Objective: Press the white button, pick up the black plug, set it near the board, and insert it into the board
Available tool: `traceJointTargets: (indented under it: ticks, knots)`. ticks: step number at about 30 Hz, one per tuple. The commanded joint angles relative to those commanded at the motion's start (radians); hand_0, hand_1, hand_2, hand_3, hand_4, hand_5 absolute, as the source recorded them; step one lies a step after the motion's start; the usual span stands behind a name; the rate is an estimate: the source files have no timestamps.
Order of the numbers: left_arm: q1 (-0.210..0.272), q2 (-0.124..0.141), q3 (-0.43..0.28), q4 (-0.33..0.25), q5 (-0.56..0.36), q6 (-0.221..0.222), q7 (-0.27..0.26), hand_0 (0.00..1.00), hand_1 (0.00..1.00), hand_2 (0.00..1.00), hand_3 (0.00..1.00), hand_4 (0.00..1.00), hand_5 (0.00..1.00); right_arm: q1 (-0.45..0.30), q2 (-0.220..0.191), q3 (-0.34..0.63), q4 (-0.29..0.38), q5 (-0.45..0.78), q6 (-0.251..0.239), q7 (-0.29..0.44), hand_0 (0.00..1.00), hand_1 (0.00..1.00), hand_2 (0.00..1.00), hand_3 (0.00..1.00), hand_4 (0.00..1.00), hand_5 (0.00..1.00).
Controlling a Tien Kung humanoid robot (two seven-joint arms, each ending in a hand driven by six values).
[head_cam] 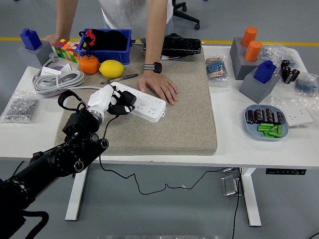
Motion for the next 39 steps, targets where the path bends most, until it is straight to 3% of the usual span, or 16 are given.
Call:
traceJointTargets:
  ticks: [30,31,39]
  knots:
    - [-0.021,-0.006,0.017,-0.001,-0.005,-0.048,0.035,0.229,0.245,0.261,0.571,0.499,0.002,0.001,0.001,-0.001,0.0,-0.001,-0.001,-0.001,0.669,0.606,0.569,0.578,0.631,0.345]
    - [-0.023,-0.006,0.019,0.001,-0.006,-0.051,0.037,0.233,0.298,0.309,0.596,0.685,0.002,0.001,0.001,-0.001,0.0,-0.001,-0.001,0.0,0.669,0.605,0.569,0.578,0.63,0.345]
    - [-0.037,-0.006,0.021,0.005,-0.007,-0.073,0.054,0.223,0.335,0.327,0.588,0.682,0.002,0.003,-0.001,-0.003,0.002,-0.001,-0.001,0.0,0.669,0.606,0.569,0.578,0.631,0.345]
